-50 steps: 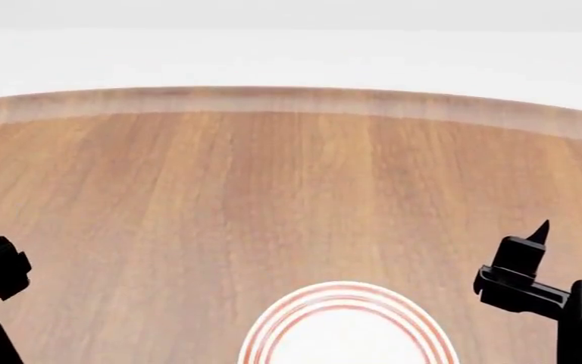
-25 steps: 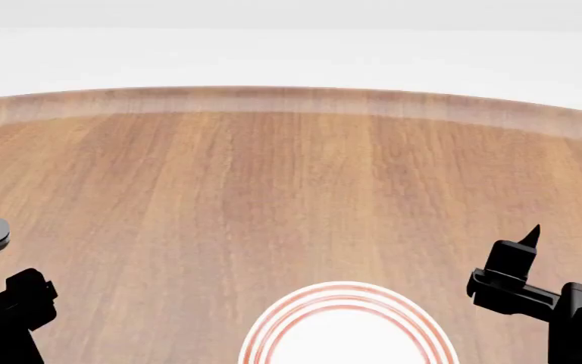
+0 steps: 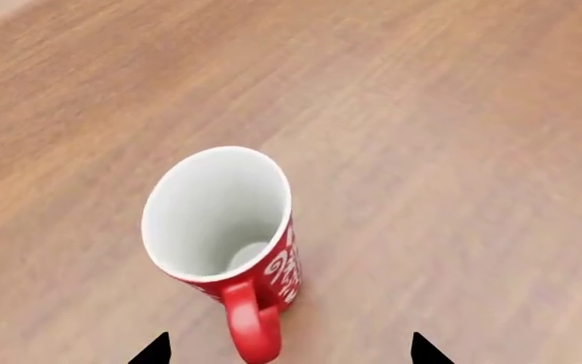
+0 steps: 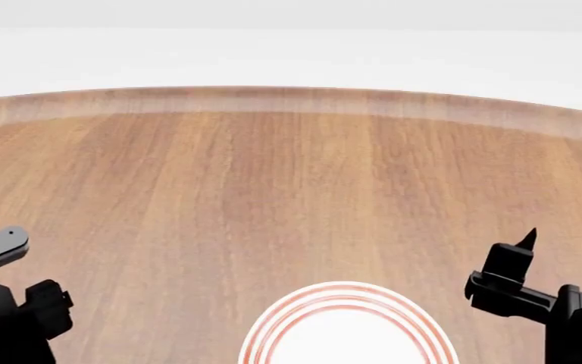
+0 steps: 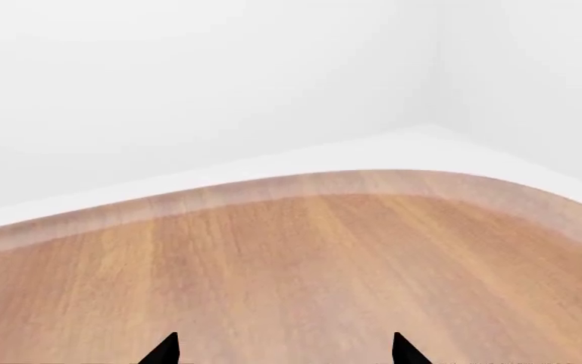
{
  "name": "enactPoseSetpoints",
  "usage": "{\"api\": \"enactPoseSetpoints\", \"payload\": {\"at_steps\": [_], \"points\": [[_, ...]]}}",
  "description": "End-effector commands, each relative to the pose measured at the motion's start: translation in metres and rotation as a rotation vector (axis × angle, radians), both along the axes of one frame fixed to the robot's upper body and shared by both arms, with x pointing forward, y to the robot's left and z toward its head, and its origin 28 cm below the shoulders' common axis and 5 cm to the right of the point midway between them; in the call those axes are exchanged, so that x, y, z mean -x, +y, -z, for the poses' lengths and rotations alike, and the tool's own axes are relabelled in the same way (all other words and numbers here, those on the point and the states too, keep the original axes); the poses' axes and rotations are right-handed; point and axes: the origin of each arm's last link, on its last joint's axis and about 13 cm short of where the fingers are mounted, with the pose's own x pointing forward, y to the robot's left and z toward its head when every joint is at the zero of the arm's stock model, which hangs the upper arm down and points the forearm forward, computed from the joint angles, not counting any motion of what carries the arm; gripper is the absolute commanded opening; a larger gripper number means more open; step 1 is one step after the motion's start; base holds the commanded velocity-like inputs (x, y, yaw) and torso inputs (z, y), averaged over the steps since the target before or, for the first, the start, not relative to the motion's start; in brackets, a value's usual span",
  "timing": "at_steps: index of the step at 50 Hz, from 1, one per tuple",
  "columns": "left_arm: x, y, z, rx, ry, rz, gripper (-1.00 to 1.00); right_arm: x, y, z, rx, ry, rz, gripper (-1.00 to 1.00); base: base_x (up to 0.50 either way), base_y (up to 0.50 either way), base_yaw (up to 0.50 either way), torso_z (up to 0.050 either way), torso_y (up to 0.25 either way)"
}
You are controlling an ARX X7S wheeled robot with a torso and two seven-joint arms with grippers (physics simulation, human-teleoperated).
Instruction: Pick up the red mug and put it on the plate
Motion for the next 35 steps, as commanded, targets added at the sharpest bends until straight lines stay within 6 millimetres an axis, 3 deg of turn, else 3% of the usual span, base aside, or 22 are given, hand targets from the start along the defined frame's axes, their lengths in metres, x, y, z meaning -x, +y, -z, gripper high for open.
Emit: {"api": "enactPoseSetpoints", "payload": {"at_steps": [1, 15, 35], "points": [[-0.009, 0.003, 0.008, 0.008, 0.03, -0.011, 1.0, -0.001, 0.0, 0.004, -0.007, 0.004, -0.003, 1.0, 0.0, 0.0, 0.0, 0.0, 0.0], [-0.019, 0.009, 0.018, 0.023, 0.066, -0.114, 1.0, -0.002, -0.001, 0.006, -0.015, 0.008, -0.003, 1.0, 0.0, 0.0, 0.0, 0.0, 0.0], [-0.023, 0.011, 0.026, 0.02, 0.086, -0.117, 1.0, -0.004, -0.001, 0.01, -0.021, 0.013, -0.006, 1.0, 0.0, 0.0, 0.0, 0.0, 0.0]]}}
